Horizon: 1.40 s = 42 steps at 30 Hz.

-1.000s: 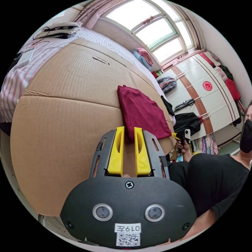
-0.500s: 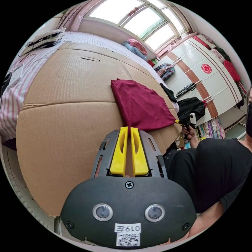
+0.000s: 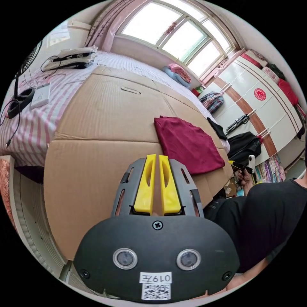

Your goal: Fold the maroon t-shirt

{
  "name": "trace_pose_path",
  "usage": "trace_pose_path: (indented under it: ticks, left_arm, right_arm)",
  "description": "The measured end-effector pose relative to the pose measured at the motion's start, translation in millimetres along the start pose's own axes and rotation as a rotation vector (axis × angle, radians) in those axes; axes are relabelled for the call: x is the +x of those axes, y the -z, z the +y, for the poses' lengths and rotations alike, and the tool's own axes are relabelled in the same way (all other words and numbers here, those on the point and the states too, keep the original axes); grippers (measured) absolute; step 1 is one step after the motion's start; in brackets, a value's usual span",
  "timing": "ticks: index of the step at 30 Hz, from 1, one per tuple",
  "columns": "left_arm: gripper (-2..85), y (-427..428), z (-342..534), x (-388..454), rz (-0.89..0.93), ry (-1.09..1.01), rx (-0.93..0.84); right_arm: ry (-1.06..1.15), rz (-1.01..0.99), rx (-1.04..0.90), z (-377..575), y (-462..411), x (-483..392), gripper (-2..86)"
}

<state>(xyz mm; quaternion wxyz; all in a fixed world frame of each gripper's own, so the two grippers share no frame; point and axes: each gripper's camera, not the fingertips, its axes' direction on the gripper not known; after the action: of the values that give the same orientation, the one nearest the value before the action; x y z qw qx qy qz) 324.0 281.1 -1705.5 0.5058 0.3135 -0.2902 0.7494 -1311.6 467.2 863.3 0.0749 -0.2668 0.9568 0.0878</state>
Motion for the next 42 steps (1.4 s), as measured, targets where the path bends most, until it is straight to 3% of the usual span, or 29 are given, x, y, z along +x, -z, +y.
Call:
trace_pose_path:
  ticks: [3, 6, 12, 16, 20, 26, 31, 36, 40, 42]
  left_arm:
    - [4.1, -16.7, -24.4, 40.6, -0.010, -0.144, 0.061]
    - [7.1, -60.9, -53.3, 73.8, -0.063, -0.242, -0.016]
    - [8.2, -130.9, -75.0, 101.5, -0.153, -0.256, -0.103]
    - [7.6, -149.4, -76.0, 106.3, -0.192, -0.194, -0.102]
    - [7.0, -168.5, -69.4, 116.9, -0.237, -0.206, -0.138]
    - [5.7, -192.0, -47.1, 135.0, -0.314, -0.263, -0.200]
    - [2.6, -162.5, -11.9, 158.0, -0.265, -0.296, -0.056]
    - [1.2, -111.2, 83.3, 207.5, -0.248, -0.478, 0.197]
    - [0.9, -94.3, 136.2, 214.4, -0.176, -0.484, 0.207]
    - [0.9, -85.3, 164.3, 217.0, -0.231, -0.469, 0.216]
  right_arm:
    - [0.143, 0.021, 0.080, 12.2, -29.8, -0.3, -0.1]
    - [0.313, 0.059, 0.077, 16.3, -86.5, -12.3, -0.4]
    - [0.580, 0.108, 0.071, 49.7, -206.5, -16.5, -0.9]
    - [0.698, 0.022, -0.053, 87.2, -304.2, 14.7, -1.0]
    - [0.832, 0.070, -0.138, 137.0, -390.4, 52.1, -1.0]
    - [0.867, 0.102, -0.151, 199.8, -457.3, 152.6, -1.0]
    - [0.880, 0.157, -0.079, 255.1, -491.8, 233.1, -1.0]
    - [0.958, 0.277, 0.054, 325.2, -540.1, 298.4, -1.0]
    - [0.966, 0.202, 0.047, 360.6, -582.7, 362.5, -0.9]
    - [0.975, 0.230, 0.037, 372.8, -603.6, 388.3, -0.9]
